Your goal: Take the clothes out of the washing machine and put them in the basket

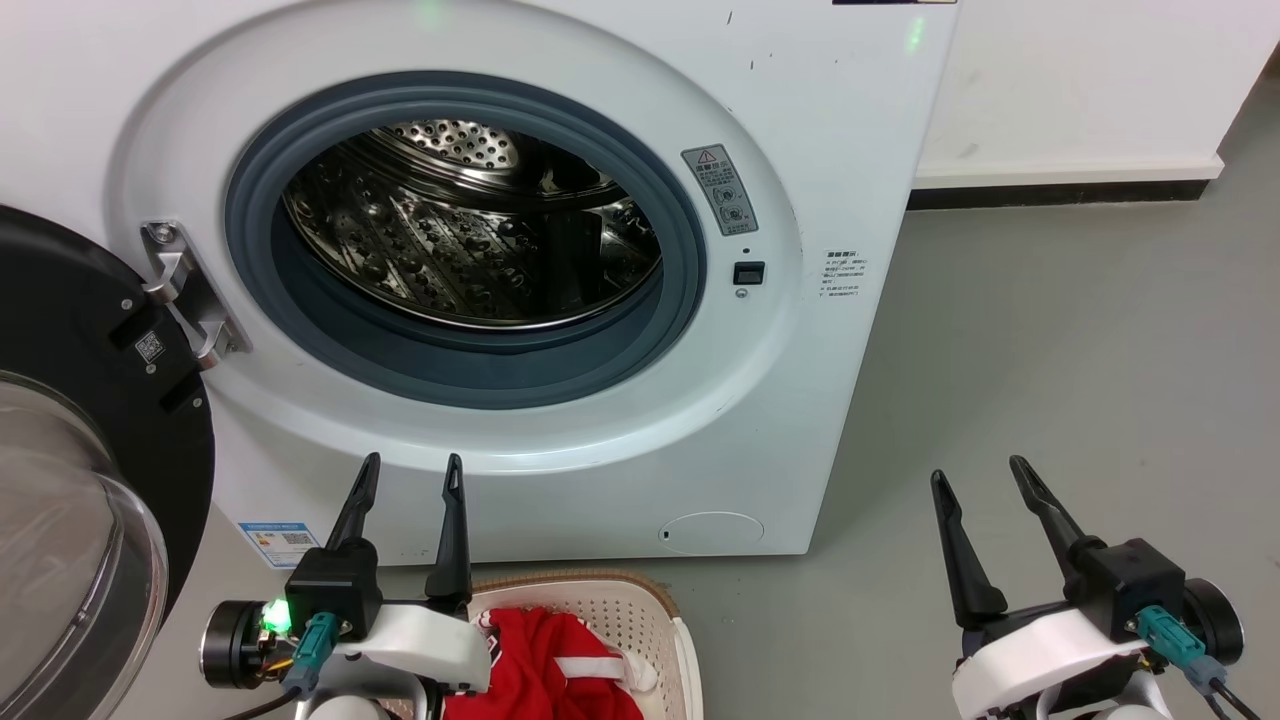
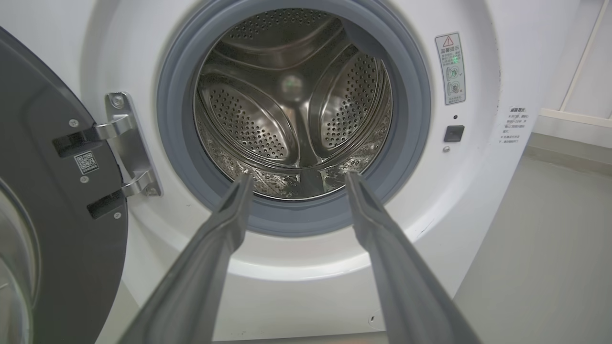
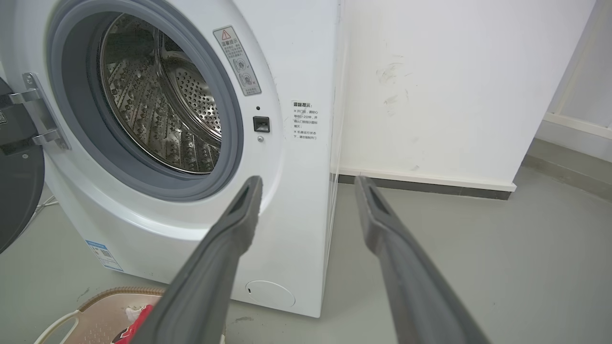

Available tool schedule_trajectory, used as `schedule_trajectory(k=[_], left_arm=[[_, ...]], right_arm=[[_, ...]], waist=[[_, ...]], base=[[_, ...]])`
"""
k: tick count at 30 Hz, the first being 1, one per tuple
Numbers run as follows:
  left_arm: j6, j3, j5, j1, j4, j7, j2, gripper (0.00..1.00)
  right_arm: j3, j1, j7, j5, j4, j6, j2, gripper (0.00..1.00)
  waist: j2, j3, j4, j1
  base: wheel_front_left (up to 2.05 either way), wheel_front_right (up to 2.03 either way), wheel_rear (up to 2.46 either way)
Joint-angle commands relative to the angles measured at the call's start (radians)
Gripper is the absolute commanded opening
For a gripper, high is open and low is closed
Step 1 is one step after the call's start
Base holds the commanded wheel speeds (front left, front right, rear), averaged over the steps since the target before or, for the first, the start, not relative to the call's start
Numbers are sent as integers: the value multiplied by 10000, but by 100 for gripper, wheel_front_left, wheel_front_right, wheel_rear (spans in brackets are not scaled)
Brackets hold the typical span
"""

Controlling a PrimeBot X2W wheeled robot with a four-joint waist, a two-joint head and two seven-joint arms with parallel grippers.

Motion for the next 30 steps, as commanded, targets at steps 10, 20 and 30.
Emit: schedule_trajectory(k=[10, 20, 30], left_arm=[[-171, 242, -978, -14, 387, 347, -21, 0], [-352, 401, -3005, 0, 319, 773, -22, 0], [-518, 583, -4785, -29, 299, 1178, -23, 0]], right_arm=[[4, 71, 90, 1006, 205, 0, -39, 0], [-75, -138, 351, 3207, 422, -1, -180, 0], [-164, -281, 587, 5113, 565, -1, -263, 0]], waist=[[0, 6, 12, 1], [0, 8, 48, 1], [0, 9, 84, 1]], base=[[0, 0, 0], [0, 0, 0], [0, 0, 0]])
